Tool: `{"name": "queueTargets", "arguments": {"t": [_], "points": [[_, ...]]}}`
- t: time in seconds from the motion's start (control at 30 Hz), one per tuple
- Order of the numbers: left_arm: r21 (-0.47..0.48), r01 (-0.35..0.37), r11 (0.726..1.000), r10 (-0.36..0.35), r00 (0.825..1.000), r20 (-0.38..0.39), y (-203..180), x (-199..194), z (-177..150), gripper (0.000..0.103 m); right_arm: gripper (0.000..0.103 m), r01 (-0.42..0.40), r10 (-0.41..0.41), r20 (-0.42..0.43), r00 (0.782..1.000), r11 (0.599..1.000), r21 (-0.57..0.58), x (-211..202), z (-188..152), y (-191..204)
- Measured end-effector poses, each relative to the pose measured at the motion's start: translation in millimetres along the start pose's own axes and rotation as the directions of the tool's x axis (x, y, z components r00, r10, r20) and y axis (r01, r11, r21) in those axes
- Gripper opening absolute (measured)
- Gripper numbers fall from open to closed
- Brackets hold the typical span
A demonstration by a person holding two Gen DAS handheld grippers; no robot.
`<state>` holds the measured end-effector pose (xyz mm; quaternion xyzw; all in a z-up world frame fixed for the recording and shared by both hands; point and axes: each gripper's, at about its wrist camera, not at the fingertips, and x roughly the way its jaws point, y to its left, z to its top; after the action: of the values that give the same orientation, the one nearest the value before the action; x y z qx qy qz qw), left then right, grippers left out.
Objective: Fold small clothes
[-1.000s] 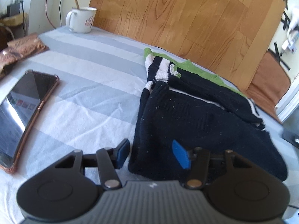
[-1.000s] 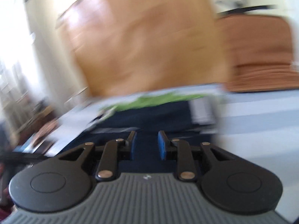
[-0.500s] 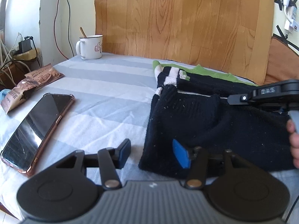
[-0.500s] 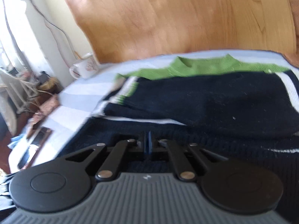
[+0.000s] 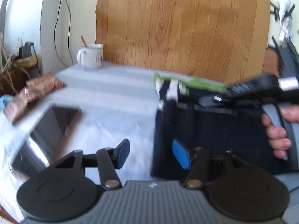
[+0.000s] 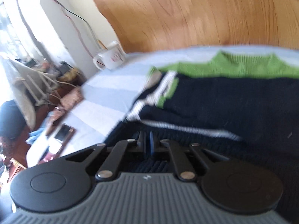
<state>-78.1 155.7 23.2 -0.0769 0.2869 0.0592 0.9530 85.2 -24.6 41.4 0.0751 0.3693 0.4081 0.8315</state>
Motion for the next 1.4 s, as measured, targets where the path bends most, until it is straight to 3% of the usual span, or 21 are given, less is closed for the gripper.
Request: {"name": "queueTargets", "arguments": {"t": [0.1,0.23,0.33,0.4,0.5,0.67,0.77,0.83,0.87,0.9,0.97,1.2,1.4], "points": [[0.050,0.003,0.999,-0.005,0.999,0.035,7,9,42,0.053,0.009,0.092,-0.092,0.038,0.995,0.996,-0.002,-27,22,-29],[0.192,0.002,0.981,-0.014,0.998,0.060,-19,52,103,0.053,0.010,0.259,-0.261,0.082,0.962,0.965,0.037,-65,55,-86],[0.273,0.048,0.961,-0.047,0.999,-0.010,-60,112,141,0.053,0.015,0.306,-0.315,0.073,0.946,0.945,0.116,-77,73,-131],[0.277,0.100,0.956,-0.081,0.993,-0.081,-87,157,158,0.053,0.025,0.301,-0.315,0.061,0.947,0.938,0.173,-75,80,-155],[0.263,0.121,0.957,-0.078,0.983,-0.166,-125,220,173,0.053,0.043,0.283,-0.294,0.029,0.955,0.939,0.197,-52,86,-173],[0.240,0.066,0.968,-0.013,0.977,-0.212,-155,295,176,0.053,0.054,0.264,-0.259,-0.056,0.964,0.952,0.157,-5,99,-182],[0.254,0.068,0.965,-0.005,0.971,-0.239,-162,315,168,0.044,0.065,0.279,-0.271,-0.086,0.959,0.953,0.115,20,106,-188],[0.280,0.092,0.956,-0.029,0.975,-0.219,-164,316,167,0.019,0.066,0.286,-0.276,-0.096,0.956,0.953,0.101,33,109,-194],[0.294,0.087,0.952,-0.024,0.977,-0.212,-168,315,166,0.017,0.066,0.281,-0.275,-0.075,0.959,0.955,0.094,35,110,-196],[0.305,0.076,0.949,-0.013,0.979,-0.202,-170,314,165,0.010,0.058,0.277,-0.271,-0.076,0.960,0.958,0.080,38,110,-195],[0.311,0.068,0.948,-0.009,0.983,-0.186,-171,309,162,0.009,0.016,0.259,-0.253,-0.105,0.962,0.965,0.047,38,113,-192],[0.252,0.099,0.963,-0.084,0.994,-0.071,-159,240,170,0.009,0.013,0.225,-0.225,-0.019,0.974,0.974,0.007,-29,105,-146],[0.256,0.166,0.952,-0.193,0.978,0.084,-138,116,139,0.009,0.013,0.176,-0.170,0.051,0.984,0.973,-0.151,-112,59,-58]]}}
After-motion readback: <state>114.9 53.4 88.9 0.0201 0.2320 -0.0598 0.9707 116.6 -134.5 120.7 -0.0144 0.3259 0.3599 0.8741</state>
